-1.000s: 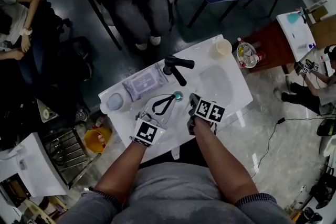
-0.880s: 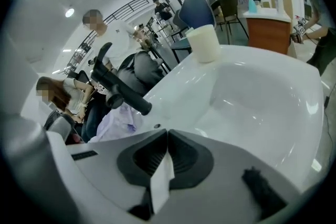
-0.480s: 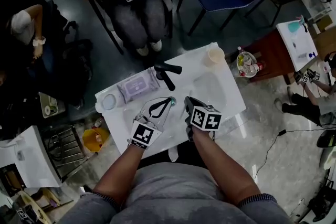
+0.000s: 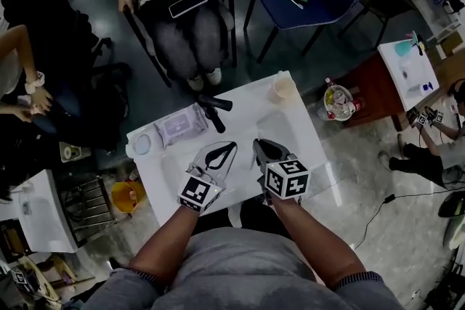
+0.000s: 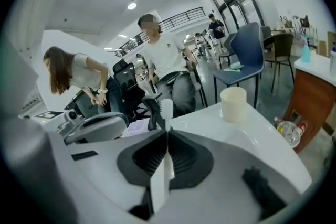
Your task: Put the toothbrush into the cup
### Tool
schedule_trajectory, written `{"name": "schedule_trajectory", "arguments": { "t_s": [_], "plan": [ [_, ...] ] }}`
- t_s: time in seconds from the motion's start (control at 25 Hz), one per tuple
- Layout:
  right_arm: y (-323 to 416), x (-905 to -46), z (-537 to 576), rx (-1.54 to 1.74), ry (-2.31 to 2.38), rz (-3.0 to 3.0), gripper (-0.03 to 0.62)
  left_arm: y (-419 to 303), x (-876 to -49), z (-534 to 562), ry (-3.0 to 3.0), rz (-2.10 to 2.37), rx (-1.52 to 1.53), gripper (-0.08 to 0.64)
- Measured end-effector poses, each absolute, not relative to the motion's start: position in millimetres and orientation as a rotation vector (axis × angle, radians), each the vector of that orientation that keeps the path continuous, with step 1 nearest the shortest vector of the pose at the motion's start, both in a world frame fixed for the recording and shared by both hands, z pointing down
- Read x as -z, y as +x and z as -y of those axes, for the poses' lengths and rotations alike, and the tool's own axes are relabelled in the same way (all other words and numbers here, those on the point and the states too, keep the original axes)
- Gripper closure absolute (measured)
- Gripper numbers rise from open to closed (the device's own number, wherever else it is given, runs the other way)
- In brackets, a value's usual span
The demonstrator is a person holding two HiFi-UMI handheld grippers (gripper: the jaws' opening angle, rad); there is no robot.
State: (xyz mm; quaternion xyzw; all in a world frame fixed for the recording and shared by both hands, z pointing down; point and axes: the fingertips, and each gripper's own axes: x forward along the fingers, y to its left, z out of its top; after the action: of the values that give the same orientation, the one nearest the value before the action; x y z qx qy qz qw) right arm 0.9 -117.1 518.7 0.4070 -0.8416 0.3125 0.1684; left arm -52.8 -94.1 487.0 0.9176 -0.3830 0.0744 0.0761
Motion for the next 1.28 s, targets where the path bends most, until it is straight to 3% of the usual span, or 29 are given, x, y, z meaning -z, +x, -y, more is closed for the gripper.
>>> {"name": "schedule_trajectory", "arguments": {
  "t_s": [0.68, 1.28],
  "plan": [
    [41.5, -414.7, 101.6, -0.361, 0.956, 2.728, 0.573, 7.8, -430.9, 94.3, 2.749, 1.273, -0.137, 0.555],
    [85.8, -376.0, 118.0, -0.169, 0.969, 2.804, 0.573, 54.6, -391.0, 112.8, 2.804, 1.285, -0.055, 0.555]
  ]
}}
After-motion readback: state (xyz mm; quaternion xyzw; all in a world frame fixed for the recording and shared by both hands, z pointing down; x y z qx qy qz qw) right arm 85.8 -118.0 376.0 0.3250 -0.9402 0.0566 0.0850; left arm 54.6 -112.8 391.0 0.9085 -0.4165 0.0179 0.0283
